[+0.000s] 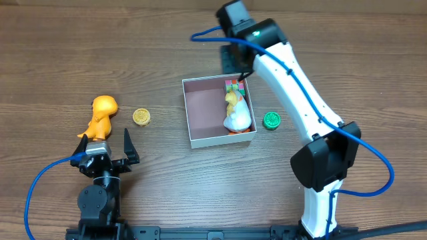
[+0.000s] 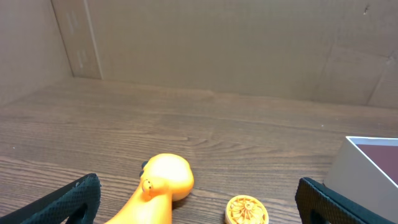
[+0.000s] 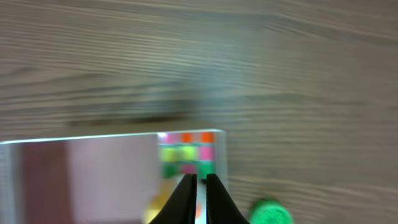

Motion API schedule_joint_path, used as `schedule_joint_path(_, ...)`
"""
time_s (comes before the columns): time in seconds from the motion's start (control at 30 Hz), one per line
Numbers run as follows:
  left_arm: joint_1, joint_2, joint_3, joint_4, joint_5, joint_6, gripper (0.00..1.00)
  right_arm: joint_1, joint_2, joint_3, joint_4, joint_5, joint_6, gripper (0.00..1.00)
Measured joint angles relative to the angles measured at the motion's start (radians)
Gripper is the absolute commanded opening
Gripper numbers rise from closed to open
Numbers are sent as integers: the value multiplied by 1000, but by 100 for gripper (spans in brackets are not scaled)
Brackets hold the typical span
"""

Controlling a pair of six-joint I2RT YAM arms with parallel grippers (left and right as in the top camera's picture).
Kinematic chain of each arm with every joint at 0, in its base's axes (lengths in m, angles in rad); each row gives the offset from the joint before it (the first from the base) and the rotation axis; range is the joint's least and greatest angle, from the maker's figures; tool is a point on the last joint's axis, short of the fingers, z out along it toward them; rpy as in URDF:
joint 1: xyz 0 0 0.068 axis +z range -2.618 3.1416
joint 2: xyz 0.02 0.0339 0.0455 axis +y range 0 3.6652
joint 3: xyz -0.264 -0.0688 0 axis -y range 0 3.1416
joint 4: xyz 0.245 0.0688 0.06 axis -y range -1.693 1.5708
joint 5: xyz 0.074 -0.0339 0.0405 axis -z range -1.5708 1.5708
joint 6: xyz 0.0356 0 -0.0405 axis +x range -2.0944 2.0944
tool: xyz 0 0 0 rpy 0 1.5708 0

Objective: Pack container
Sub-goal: 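Raise the right gripper and move it right toward the green cap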

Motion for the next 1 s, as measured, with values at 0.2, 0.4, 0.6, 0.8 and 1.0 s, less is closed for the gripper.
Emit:
schedule_joint_path(0.2,0,0,0,0,0,0,100,-138,0,-3,-103,27,-2,4)
schedule_joint_path(0.4,0,0,0,0,0,0,100,-227,0,-8,-281,17,0,4)
schedule_joint_path(0.6,0,0,0,0,0,0,100,-234,0,-85,-336,-86,0,4)
schedule_joint_path(0.8,0,0,0,-1,0,0,100,-169,0,-227,-254,-132,0,4)
schedule_joint_path(1.0,0,0,0,0,0,0,100,-134,0,-269,-248,-170,0,4)
